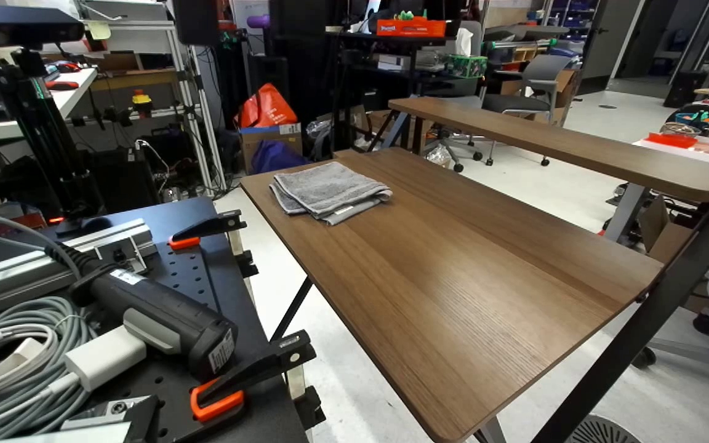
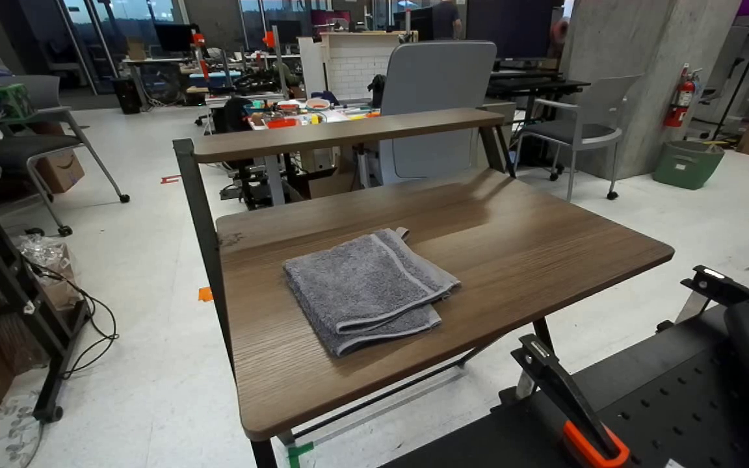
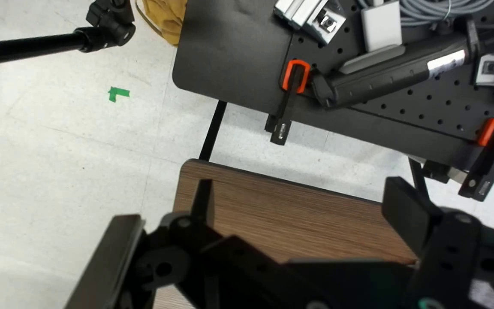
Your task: Move the towel to the right
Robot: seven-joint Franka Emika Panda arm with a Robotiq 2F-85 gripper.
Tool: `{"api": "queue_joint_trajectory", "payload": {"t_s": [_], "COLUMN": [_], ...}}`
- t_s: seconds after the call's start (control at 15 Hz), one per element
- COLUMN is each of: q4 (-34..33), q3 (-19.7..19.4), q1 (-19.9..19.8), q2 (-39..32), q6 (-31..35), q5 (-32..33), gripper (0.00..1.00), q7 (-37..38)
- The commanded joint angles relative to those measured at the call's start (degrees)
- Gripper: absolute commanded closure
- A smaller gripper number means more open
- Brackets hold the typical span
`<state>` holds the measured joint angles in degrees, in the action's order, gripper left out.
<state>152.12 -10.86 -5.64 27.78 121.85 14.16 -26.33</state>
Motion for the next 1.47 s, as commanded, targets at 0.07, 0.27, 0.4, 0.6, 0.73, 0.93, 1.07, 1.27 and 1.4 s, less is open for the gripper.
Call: {"api": "queue_joint_trajectory", "payload": {"t_s": [0.07,0.27,0.4,0.6,0.73,0.93,1.07,1.27,1.4], "q4": [4.63,5.06,6.13,6.73,5.22,2.82,1.13,-2.22,-5.11], "q3": [5.10,7.94,10.62,14.95,17.76,20.83,22.11,22.44,21.78], "q1": [4.47,8.65,11.34,14.03,15.42,16.30,16.45,17.01,17.63], "q2": [-0.53,-3.77,-6.22,-11.66,-17.00,-24.51,-28.74,-34.19,-37.18], "q6": [5.09,10.99,15.35,21.59,24.18,27.53,29.73,32.69,34.41], "q5": [0.84,-0.59,-0.57,0.36,0.56,1.63,3.60,6.99,9.38], "gripper": [0.00,0.00,0.00,0.00,0.00,0.00,0.00,0.00,0.00], "q7": [1.94,2.62,4.29,8.57,11.16,14.16,15.96,18.32,20.84]}}
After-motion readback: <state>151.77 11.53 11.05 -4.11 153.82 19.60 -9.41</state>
